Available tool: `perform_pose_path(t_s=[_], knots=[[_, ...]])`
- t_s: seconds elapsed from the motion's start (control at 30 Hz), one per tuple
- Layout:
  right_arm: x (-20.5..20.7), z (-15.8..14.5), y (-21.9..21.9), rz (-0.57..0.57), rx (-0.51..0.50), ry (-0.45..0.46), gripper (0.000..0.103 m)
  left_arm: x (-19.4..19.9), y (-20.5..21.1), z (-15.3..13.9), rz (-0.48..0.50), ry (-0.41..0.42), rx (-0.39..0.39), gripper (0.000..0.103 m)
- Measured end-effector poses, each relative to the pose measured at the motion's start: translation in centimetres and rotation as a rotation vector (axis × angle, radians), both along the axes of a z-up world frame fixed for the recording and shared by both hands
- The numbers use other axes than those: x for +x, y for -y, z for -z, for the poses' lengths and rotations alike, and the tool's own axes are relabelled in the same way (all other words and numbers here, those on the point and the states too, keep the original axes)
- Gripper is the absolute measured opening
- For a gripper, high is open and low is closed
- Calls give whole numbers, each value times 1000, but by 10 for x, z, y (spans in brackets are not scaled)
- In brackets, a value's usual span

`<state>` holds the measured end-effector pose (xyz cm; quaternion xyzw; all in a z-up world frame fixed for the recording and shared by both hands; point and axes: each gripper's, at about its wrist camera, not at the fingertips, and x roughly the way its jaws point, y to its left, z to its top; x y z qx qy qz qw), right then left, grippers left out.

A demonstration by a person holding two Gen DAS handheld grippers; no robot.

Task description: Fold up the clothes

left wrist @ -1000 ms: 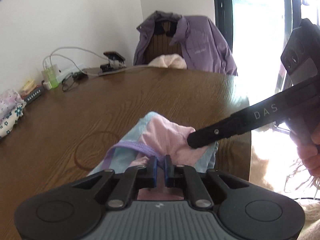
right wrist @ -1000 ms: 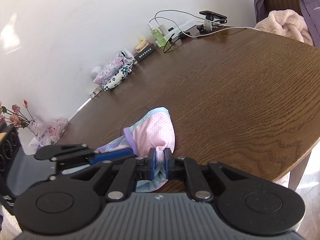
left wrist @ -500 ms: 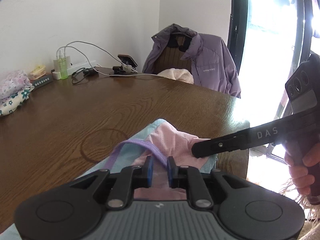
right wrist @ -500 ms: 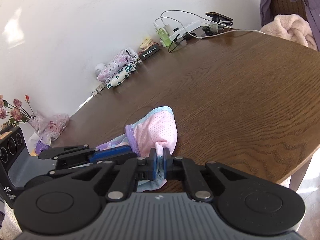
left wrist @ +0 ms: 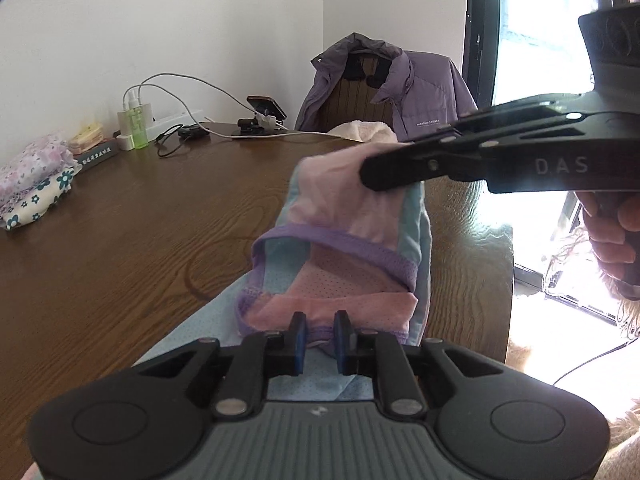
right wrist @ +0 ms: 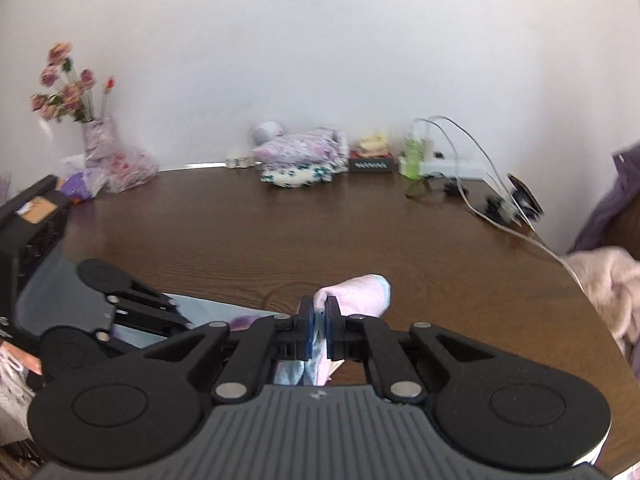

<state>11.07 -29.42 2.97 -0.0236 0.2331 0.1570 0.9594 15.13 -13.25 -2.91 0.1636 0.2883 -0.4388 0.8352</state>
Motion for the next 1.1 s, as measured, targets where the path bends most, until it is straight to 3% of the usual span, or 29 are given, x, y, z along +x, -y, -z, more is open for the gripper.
perform_pose_path(t_s=[0.07, 0.17, 0.4, 0.7, 0.97, 1.1], knots=[[2, -7, -20, -95, -51, 23, 5, -2, -8, -2, -24, 3, -12, 26], [6, -6, -47, -229, -125, 19, 5, -11, -39, -9, -76, -21, -57, 31], [5, 14, -95, -431, -275, -25, 5, -31, -97, -11, -195, -29, -24, 29], [0, 34, -116, -554, -390, -65, 5, -37, -105, 0, -206, -24, -23, 30], [-2, 42, -119, -581, -405, -77, 5, -31, -125, -30, -264, -3, -148, 30], [-9, 39, -119, -601, -398, -46, 5, -21, -119, -33, -278, -5, -147, 30]])
